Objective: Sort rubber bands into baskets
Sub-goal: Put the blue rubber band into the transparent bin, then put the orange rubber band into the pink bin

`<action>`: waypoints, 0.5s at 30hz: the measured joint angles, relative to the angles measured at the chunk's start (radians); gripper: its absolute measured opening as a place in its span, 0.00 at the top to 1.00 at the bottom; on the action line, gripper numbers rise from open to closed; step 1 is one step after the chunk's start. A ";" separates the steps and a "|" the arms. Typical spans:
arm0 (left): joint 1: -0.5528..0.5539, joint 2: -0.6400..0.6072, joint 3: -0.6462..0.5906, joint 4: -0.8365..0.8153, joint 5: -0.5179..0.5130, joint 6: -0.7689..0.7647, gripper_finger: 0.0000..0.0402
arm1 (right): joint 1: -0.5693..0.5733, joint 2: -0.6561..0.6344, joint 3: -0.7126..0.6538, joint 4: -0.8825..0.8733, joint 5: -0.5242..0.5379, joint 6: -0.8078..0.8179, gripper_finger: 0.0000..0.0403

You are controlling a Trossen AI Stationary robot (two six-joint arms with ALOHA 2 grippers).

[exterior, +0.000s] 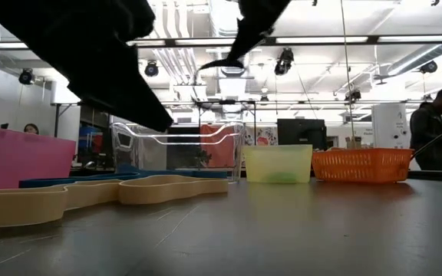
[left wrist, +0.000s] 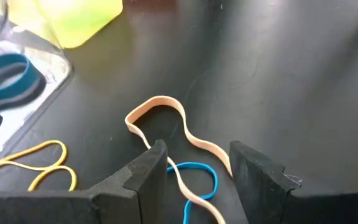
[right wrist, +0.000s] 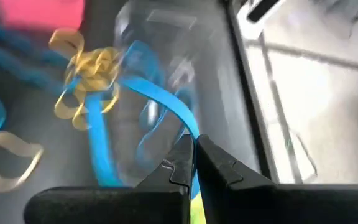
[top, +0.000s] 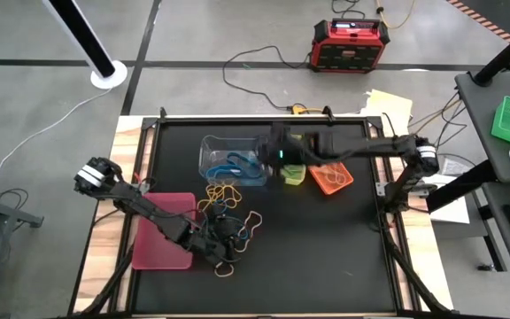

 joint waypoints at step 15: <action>0.057 0.088 0.026 0.028 0.032 -0.026 0.61 | -0.239 0.140 0.001 0.128 -0.389 -0.011 0.62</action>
